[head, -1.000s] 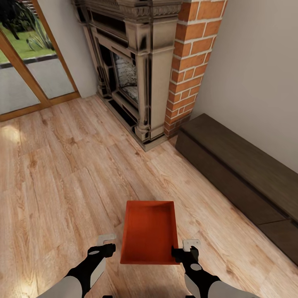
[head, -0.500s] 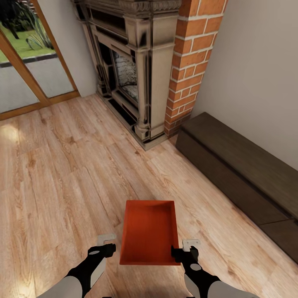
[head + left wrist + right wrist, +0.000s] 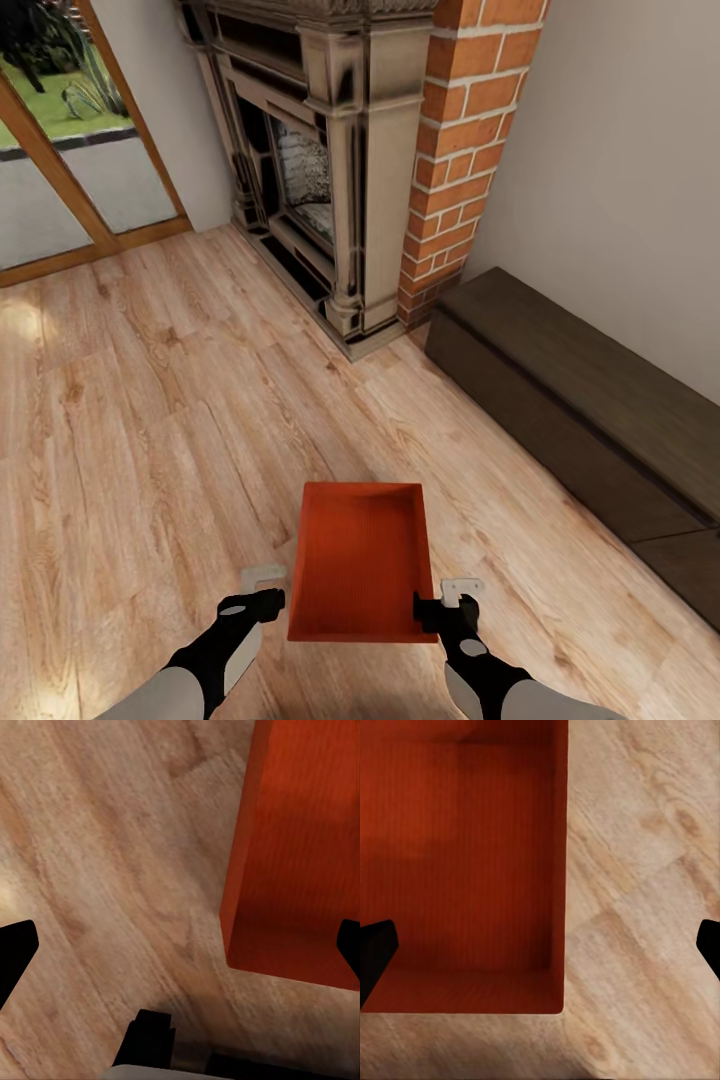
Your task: Move the two storage containers from the living room to the garage. In the garage, place one container on the floor and stack the other container on top of it (either order is fine).
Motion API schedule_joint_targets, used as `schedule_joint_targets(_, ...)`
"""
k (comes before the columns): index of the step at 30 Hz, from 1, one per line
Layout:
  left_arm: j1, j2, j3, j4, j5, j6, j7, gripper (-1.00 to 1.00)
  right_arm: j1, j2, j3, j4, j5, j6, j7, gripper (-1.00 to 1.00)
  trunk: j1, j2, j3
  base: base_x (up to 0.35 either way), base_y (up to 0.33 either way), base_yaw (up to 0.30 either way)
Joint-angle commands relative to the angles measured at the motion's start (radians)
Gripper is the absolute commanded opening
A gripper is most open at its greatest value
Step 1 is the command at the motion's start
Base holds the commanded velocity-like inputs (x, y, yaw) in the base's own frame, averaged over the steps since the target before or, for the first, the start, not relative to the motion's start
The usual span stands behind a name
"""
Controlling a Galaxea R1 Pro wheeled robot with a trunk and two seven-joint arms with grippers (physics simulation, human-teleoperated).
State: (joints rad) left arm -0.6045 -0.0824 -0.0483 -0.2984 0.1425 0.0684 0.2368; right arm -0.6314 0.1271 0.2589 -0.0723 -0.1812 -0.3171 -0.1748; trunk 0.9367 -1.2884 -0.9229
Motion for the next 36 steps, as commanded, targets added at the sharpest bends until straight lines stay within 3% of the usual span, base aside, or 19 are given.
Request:
schedule_joint_targets(1, 0.0, -0.001, -0.005, -0.002, 0.009, 0.005, 0.006, 1.0, -0.001, 0.0, 0.009, 0.004, -0.009, -0.008, -0.003, 1.0, 0.004, -0.008, -0.004, 0.0, 0.0, 0.0)
schedule_joint_targets(36, 0.0, -0.019, -0.005, -0.004, 0.009, 0.005, 0.007, 1.0, -0.001, -0.007, 0.009, 0.012, -0.009, -0.025, -0.002, 1.0, 0.138, -0.253, -0.113, 0.0, 0.0, 0.0)
